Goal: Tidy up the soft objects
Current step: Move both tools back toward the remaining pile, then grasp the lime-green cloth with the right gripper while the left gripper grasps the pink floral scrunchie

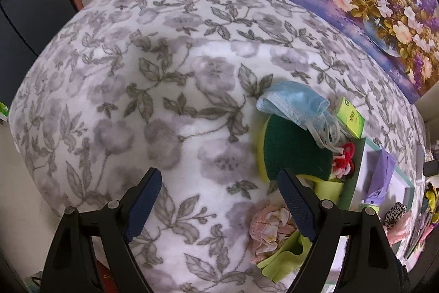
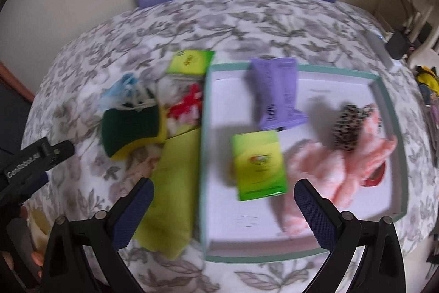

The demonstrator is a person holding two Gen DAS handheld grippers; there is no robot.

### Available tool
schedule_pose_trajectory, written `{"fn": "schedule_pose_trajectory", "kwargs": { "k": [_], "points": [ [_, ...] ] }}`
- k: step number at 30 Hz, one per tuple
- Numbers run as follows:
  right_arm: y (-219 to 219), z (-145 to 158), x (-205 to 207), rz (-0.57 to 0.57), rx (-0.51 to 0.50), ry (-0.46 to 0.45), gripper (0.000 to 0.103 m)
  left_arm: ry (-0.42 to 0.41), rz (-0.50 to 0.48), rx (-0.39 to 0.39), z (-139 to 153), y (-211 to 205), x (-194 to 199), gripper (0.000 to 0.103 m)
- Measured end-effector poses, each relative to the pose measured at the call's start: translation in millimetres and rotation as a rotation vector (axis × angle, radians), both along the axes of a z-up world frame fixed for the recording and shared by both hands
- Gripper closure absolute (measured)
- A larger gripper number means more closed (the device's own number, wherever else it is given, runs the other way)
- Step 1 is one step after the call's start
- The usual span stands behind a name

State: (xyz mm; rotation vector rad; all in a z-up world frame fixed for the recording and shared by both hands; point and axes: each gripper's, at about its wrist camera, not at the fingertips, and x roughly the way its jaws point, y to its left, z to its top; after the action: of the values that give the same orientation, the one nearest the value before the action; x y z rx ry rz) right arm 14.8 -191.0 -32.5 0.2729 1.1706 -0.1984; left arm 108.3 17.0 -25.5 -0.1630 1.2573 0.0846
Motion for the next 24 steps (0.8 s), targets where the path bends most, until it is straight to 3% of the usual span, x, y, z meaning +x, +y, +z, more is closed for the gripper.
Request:
{"fn": "schedule_pose_trajectory", "kwargs": {
  "k": [8,18,24],
  "points": [
    [25.7,-11.7,4.3,0.082,0.029,0.01,0.0,0.093,-0.038,-0.035,-21.3,-5.6,-1.0,0.016],
    [47.6,-29.4,5.7,0.165,0.073,0.041,0.024,0.16,-0.025,-0.048,-36.3,1.9,-0.8,0.016],
    [57.7,-35.7,6.1,0.203,0.049,0.054,0.024,0.18,-0.007,-0.075,-39.4,6.6,0.2,0.016]
  ]
}}
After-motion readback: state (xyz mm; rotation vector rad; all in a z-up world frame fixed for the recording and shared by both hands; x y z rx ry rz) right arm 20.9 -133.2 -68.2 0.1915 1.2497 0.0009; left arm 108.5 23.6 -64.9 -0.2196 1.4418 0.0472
